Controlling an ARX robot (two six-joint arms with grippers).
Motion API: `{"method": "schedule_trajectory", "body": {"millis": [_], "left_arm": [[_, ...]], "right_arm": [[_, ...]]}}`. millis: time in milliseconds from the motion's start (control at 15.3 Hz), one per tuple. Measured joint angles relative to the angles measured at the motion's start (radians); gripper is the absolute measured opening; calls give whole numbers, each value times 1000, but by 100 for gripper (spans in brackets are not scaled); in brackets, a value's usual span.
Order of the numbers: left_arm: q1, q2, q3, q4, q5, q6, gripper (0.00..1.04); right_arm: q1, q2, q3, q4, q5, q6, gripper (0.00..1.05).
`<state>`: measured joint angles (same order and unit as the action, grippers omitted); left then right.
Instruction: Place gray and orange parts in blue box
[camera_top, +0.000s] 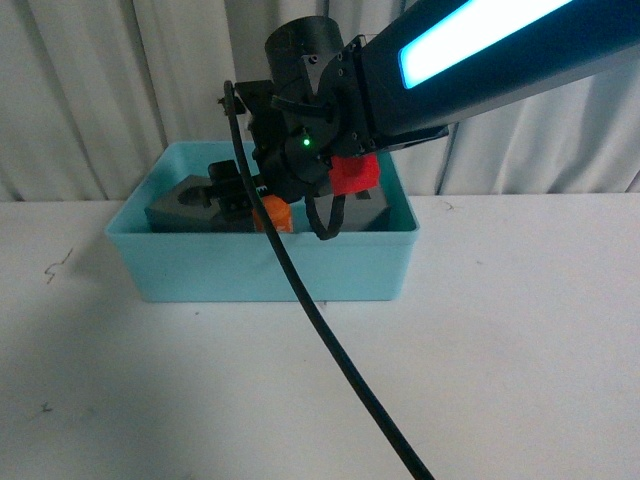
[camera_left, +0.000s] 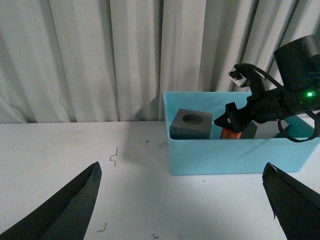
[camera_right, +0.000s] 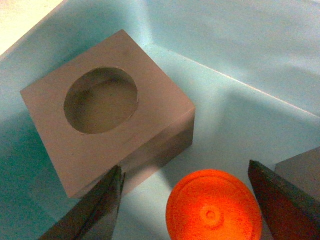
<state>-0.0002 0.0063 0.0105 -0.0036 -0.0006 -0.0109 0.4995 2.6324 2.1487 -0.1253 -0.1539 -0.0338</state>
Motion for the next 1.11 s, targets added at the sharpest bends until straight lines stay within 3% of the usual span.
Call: {"method": "schedule_trajectory", "body": {"millis": [196,587,653,718,848,1044,1110], "left_arm": [[0,0,0,0,0,0,98],[0,0,0,0,0,0,98],[0,0,0,0,0,0,98],[0,0,0,0,0,0,98],[0,0,0,0,0,0,98],[0,0,0,0,0,0,98],[0,0,0,0,0,0,98]], "right_arm": [[-2,-10,-34,51,-8,12,100],[-25,-289,-333,297,-14,8,98],[-78,-541,-535,396,27,-4,98],[-212,-911,-953,463,120,6,98],[-276,-1167,-1299,410,203,37,98],[-248,-1611,-1682,159,364,207,98],[-192,-1783,-1810,3,424,367,98]]}}
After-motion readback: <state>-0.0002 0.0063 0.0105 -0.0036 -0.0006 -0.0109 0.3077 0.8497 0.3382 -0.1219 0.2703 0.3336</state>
